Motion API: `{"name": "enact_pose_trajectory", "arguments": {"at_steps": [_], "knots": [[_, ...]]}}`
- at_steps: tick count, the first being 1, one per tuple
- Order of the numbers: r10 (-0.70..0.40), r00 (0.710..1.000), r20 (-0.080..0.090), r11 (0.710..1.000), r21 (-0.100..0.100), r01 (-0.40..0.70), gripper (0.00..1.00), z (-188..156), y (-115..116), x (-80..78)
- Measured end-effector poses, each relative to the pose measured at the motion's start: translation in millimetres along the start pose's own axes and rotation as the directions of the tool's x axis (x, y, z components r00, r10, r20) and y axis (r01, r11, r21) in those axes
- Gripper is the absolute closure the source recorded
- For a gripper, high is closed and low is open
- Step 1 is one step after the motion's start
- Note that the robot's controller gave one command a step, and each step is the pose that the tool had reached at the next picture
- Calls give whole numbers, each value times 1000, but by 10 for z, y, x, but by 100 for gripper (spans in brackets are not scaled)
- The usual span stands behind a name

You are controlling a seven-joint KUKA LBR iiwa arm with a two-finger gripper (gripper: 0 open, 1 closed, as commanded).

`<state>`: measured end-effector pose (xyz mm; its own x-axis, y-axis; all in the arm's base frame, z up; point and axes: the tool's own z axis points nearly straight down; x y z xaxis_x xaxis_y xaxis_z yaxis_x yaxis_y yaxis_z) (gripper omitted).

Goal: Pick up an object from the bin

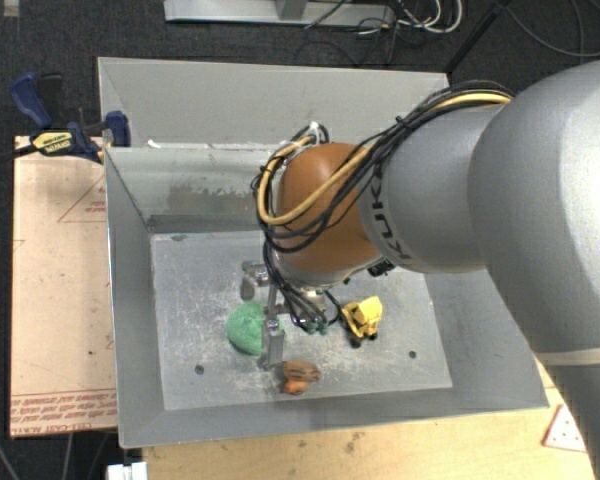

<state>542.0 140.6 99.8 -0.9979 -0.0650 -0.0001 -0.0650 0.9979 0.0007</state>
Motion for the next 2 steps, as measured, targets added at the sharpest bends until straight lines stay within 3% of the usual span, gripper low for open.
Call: {"name": "enact_pose_trajectory", "arguments": {"at_steps": [1,2], "knots": [[135,991,-1,991,0,-135,0,311,-26,61],[140,990,-1,990,0,-140,100,302,-32,108]]}}
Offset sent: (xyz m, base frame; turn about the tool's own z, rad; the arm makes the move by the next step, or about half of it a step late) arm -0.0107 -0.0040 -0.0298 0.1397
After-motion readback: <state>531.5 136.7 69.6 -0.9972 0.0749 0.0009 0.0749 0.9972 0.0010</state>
